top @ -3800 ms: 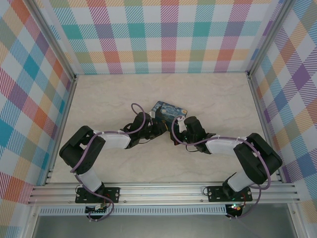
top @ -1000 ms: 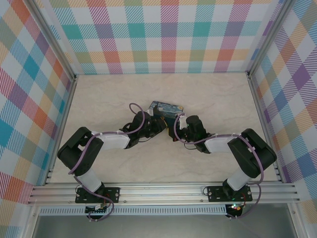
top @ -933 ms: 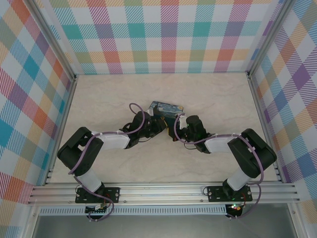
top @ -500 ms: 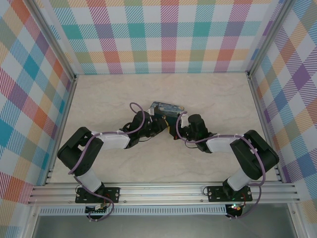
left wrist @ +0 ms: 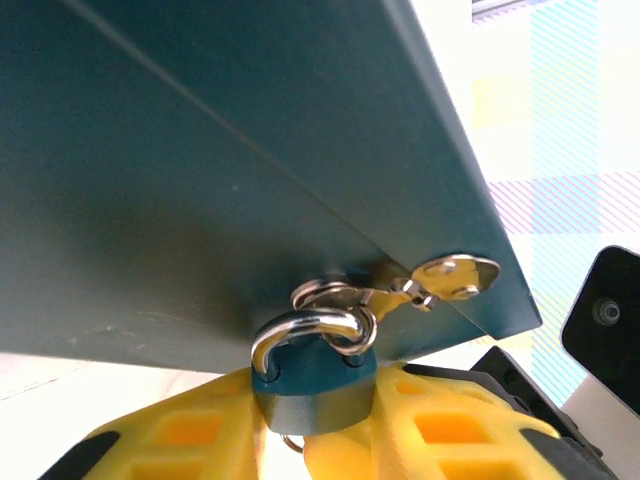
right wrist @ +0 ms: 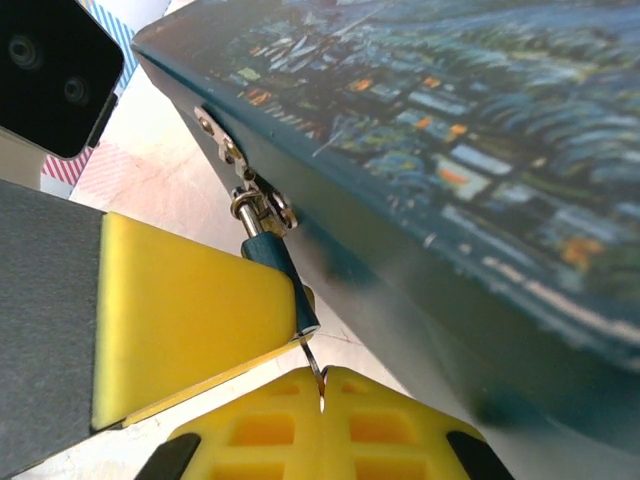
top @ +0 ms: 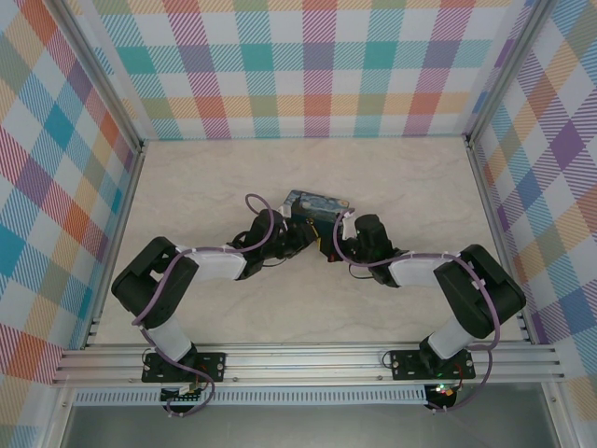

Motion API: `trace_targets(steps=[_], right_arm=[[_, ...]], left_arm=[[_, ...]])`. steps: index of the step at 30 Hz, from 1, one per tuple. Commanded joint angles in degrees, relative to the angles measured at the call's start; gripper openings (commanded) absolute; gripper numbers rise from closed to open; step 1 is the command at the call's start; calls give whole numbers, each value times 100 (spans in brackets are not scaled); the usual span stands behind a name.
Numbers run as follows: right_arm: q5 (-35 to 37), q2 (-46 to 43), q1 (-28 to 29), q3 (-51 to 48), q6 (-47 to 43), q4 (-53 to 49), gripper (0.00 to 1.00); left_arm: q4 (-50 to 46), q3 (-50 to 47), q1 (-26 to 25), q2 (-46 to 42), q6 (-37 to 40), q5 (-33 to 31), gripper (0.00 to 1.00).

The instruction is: Unlock the padlock with the key

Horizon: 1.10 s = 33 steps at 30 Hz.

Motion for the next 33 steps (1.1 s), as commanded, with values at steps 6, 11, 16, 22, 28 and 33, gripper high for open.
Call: trace_targets(steps=[6,11,16,22,28,33], right_arm=[[-130,19,32,133,1087,-39,0],[-244,127,79,55,1567,-405,0],[-271,174,218,-49,1800,-548,0],[-194,21,319,-56,2114,-706,0],[-97,-37,381,-59,2731,-656,0],[-59,-70,401,-44,3064,-601,0]], left_arm=[[-186,-70,-172,-26,-9,-5,50],[-411,-156,-171,-220,-22,-209,62],[-787,-330,-129,-612,0,-521,70],[-1132,-583,-23,-1076,-274,-744,72],[-590,-884,-13,-1133,-980,-697,68],[-198,-1056,-13,-1053,-1375,-679,63]])
